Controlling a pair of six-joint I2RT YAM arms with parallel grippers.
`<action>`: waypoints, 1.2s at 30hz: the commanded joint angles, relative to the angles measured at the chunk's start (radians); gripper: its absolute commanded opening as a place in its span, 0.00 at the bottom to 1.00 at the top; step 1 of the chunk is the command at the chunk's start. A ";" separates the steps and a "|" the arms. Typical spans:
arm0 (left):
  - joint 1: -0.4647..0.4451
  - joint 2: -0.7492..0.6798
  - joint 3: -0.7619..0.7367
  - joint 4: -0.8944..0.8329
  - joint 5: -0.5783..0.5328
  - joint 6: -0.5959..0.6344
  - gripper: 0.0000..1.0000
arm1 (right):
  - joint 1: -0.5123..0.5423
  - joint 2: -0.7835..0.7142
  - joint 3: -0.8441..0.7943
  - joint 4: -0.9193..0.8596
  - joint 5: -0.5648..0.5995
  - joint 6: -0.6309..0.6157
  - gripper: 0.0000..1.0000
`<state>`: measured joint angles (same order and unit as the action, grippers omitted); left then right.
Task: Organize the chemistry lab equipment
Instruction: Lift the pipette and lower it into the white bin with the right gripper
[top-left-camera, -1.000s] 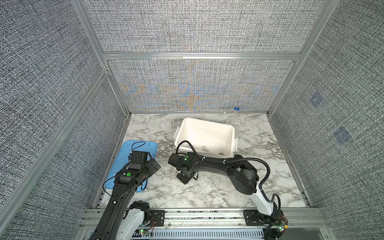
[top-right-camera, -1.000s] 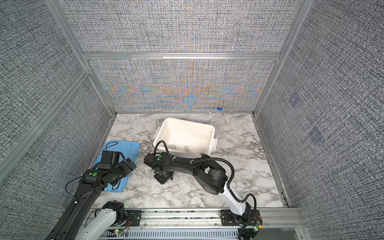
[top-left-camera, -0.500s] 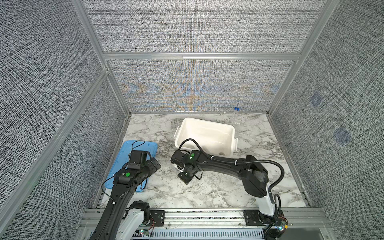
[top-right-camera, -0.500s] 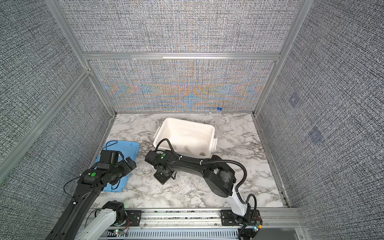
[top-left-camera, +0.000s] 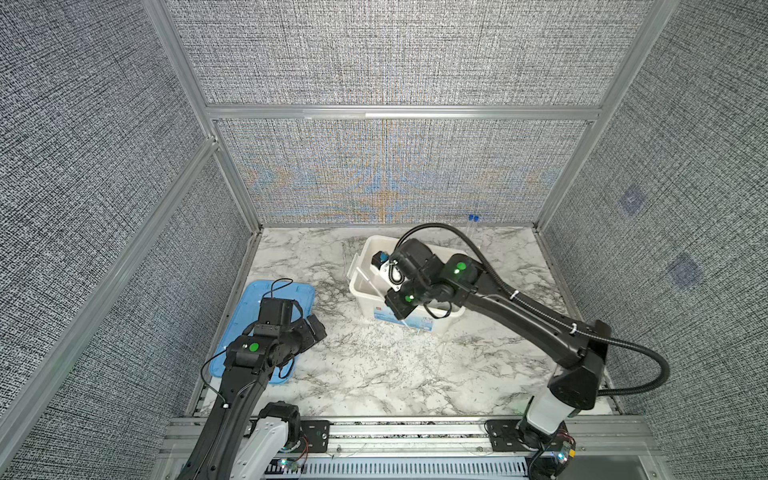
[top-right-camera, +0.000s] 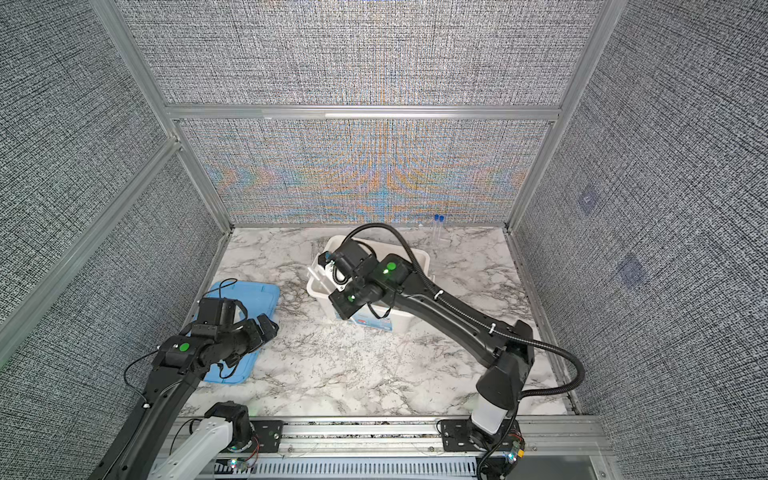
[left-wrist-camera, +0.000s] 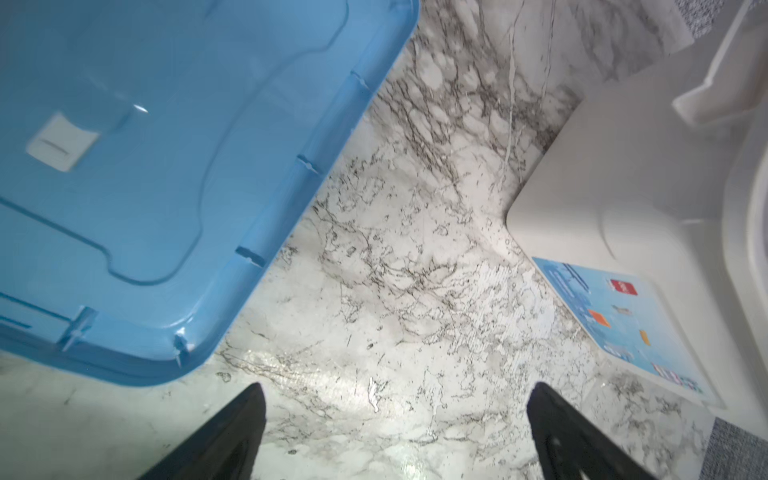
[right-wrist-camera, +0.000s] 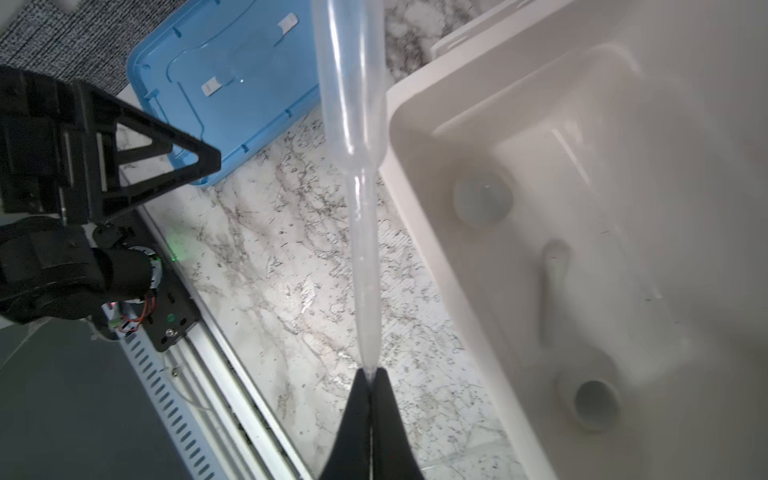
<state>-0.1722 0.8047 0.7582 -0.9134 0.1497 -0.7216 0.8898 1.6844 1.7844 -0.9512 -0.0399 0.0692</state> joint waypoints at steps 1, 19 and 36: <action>0.002 0.011 -0.002 0.042 0.106 0.048 0.99 | -0.061 -0.003 0.031 -0.066 0.113 -0.143 0.04; 0.002 0.029 -0.041 0.060 0.170 0.014 0.99 | -0.239 0.192 -0.023 0.254 0.298 -0.688 0.04; 0.002 -0.003 -0.111 0.090 0.174 -0.036 0.99 | -0.266 0.421 -0.013 0.399 0.301 -0.744 0.05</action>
<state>-0.1722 0.8005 0.6571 -0.8494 0.3164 -0.7418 0.6228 2.0945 1.7615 -0.5869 0.2565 -0.6601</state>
